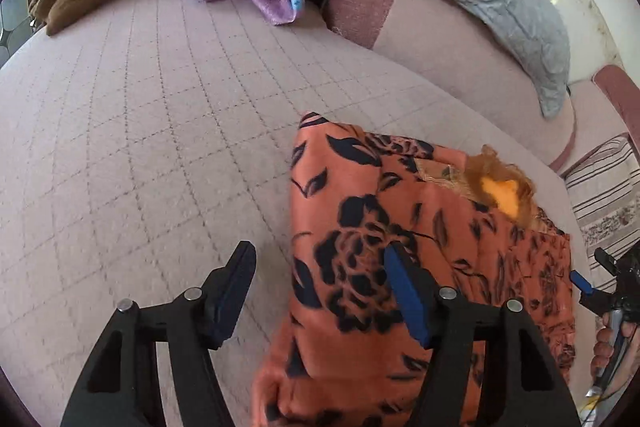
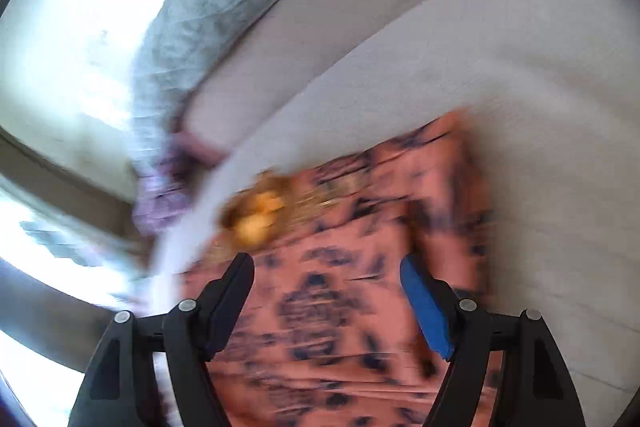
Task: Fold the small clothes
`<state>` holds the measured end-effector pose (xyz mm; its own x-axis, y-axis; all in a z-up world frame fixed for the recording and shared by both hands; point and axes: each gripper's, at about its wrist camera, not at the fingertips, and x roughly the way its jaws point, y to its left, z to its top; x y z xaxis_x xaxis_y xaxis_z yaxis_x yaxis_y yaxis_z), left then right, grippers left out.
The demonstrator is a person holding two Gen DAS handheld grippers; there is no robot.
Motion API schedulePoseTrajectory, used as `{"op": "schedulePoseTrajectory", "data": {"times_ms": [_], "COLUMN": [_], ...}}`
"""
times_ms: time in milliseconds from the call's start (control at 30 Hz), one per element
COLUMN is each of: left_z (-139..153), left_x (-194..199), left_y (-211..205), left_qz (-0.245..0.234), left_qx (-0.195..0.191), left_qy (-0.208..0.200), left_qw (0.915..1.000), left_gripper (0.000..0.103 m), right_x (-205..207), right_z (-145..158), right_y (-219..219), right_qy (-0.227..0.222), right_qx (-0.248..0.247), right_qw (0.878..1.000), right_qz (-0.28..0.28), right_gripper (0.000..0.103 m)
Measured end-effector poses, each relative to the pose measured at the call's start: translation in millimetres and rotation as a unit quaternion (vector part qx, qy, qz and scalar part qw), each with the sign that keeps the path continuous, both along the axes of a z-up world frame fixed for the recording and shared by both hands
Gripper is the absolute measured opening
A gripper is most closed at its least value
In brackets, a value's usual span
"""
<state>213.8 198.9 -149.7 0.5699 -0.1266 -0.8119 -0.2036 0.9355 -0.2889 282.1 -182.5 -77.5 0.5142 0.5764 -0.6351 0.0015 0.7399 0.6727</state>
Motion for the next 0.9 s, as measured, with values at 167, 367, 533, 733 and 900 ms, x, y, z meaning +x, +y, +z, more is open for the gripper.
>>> {"op": "schedulePoseTrajectory", "data": {"times_ms": [167,367,533,733,900], "left_z": [19.7,-8.1,20.0,44.1,35.6], "left_x": [-1.0,20.7,6.8,-89.3,-187.6], "left_y": [-24.2,-15.5,-26.0,-13.2,-4.9], "left_qz": [-0.025,-0.009,-0.004,0.001,-0.016], "left_qx": [0.074,0.063,0.096,0.068,0.013], "left_qy": [-0.026,0.011,-0.008,-0.018,0.019], "left_qw": [0.9966,0.9979,0.9954,0.9975,0.9996], "left_gripper": [0.069,0.071,0.070,0.078,0.078], "right_x": [15.4,29.9,31.1,-49.3,-171.1], "right_z": [-29.9,-11.7,-3.9,22.4,8.8], "right_y": [-14.8,-24.4,-23.3,-37.2,-68.6], "right_qy": [0.042,0.019,0.042,0.015,0.056], "right_qx": [-0.008,-0.116,-0.191,-0.173,-0.098], "right_qw": [0.999,0.992,0.978,0.984,0.994], "right_qz": [-0.026,-0.053,-0.066,-0.033,0.004], "right_gripper": [0.069,0.072,0.060,0.079,0.079]}}
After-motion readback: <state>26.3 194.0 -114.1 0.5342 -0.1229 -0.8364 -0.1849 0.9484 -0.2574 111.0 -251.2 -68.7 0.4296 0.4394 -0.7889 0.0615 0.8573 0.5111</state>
